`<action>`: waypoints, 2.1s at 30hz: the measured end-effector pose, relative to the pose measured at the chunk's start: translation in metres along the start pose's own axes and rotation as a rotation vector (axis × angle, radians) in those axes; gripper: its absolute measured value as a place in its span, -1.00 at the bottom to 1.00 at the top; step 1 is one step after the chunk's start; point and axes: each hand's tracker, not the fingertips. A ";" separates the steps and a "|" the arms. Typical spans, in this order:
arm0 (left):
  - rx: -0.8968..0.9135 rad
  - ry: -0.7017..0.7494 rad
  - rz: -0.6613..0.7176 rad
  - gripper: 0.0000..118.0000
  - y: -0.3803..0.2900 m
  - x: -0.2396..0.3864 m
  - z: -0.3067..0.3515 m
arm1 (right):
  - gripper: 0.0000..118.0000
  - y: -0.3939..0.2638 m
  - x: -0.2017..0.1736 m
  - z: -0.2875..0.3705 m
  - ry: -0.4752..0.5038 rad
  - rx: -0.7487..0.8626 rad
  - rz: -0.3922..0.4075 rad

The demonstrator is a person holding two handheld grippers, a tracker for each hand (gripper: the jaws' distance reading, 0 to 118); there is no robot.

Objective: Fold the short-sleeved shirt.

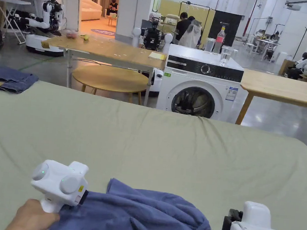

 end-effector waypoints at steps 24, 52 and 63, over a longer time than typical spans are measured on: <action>0.134 -0.058 0.209 -1.00 -0.057 -0.038 0.072 | -0.93 0.002 -0.013 -0.142 0.251 -0.498 -0.007; 0.525 0.108 0.273 -1.00 0.081 -0.137 0.250 | -0.97 0.215 0.061 0.017 -0.080 0.125 0.023; 0.569 0.142 0.257 -1.00 0.155 -0.159 0.280 | -0.97 0.281 0.059 0.013 -0.119 0.165 0.057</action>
